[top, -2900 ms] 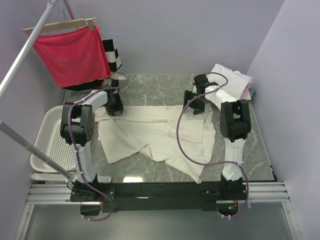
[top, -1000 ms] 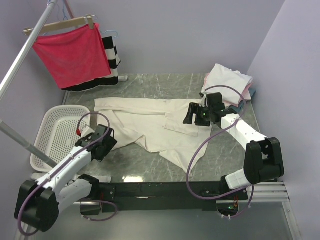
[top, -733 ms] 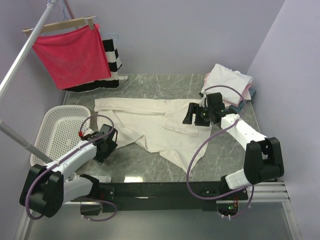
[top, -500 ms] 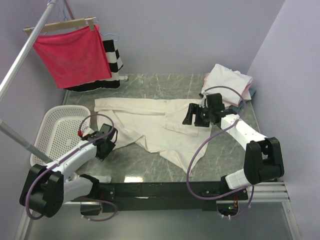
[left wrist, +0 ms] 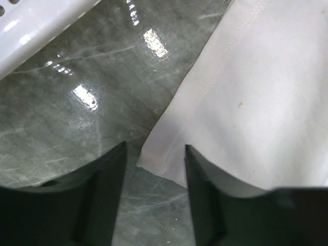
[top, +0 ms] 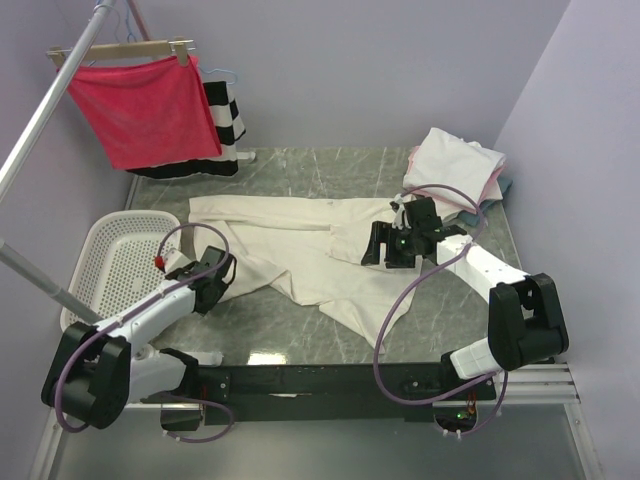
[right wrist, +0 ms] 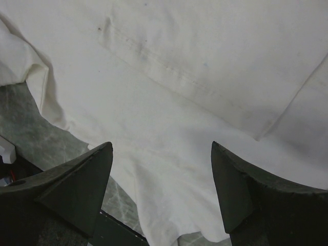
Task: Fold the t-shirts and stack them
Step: Fold the tshirt
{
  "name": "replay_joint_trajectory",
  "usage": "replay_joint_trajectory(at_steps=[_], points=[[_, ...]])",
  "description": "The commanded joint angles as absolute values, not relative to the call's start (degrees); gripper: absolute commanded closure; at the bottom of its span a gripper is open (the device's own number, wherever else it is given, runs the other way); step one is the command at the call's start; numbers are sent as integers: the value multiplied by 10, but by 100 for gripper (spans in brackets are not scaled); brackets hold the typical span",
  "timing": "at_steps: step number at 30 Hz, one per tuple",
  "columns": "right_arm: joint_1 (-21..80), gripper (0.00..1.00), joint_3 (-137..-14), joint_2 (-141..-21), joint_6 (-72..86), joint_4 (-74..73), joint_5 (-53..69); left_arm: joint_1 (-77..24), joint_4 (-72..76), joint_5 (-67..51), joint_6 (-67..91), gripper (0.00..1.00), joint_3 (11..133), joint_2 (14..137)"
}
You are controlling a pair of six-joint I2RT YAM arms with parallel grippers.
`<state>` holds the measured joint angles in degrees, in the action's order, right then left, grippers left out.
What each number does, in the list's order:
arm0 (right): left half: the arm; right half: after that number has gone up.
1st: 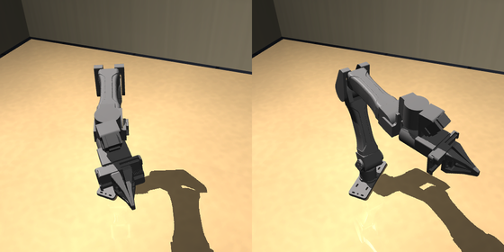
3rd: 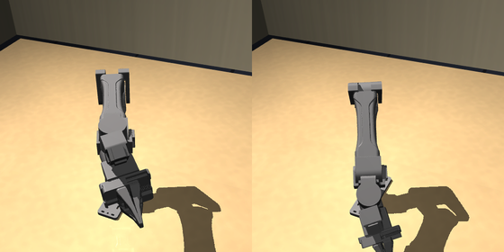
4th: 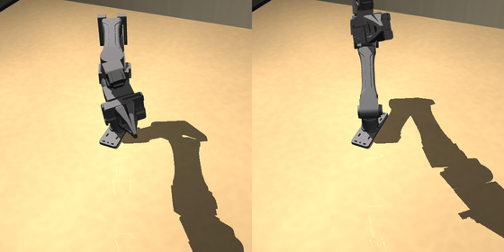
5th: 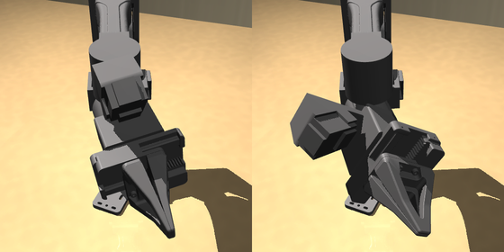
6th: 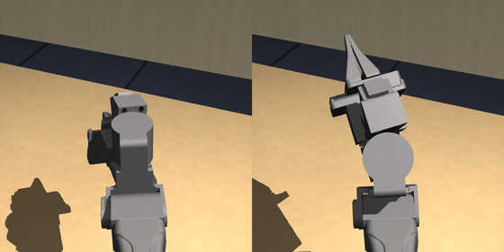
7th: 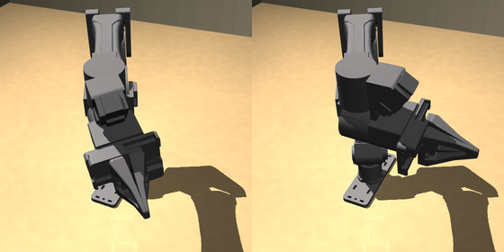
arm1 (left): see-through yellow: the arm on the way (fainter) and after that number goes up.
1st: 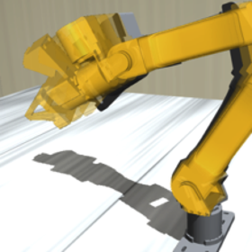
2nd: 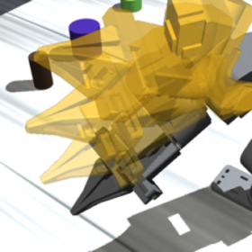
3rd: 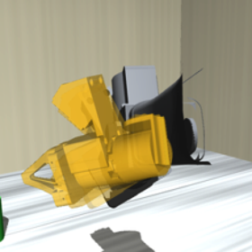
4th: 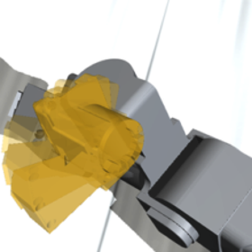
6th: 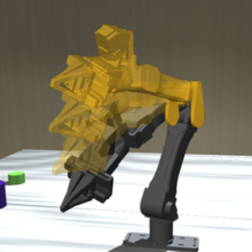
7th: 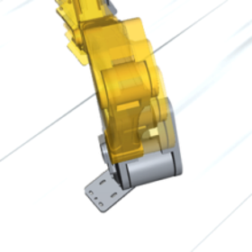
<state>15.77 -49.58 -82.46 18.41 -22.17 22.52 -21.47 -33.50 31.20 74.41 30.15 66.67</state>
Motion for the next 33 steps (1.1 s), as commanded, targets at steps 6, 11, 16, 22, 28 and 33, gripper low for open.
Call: replay_joint_trajectory(at_steps=[6,11,16,22,28,33], points=[[162,16,-512,-814,179,-227,220,-217,-293,294,732,60,275,669],[162,16,-509,-804,173,-250,207,-217,-277,279,712,94,288,711],[177,16,-488,-784,191,-291,192,-217,-293,268,679,99,319,708],[222,16,-437,-712,259,-330,156,-218,-398,241,626,99,396,603],[271,16,-403,-645,334,-362,113,-230,-468,194,637,99,406,513],[349,16,-381,-612,405,-404,55,-232,-512,215,669,99,421,503]])
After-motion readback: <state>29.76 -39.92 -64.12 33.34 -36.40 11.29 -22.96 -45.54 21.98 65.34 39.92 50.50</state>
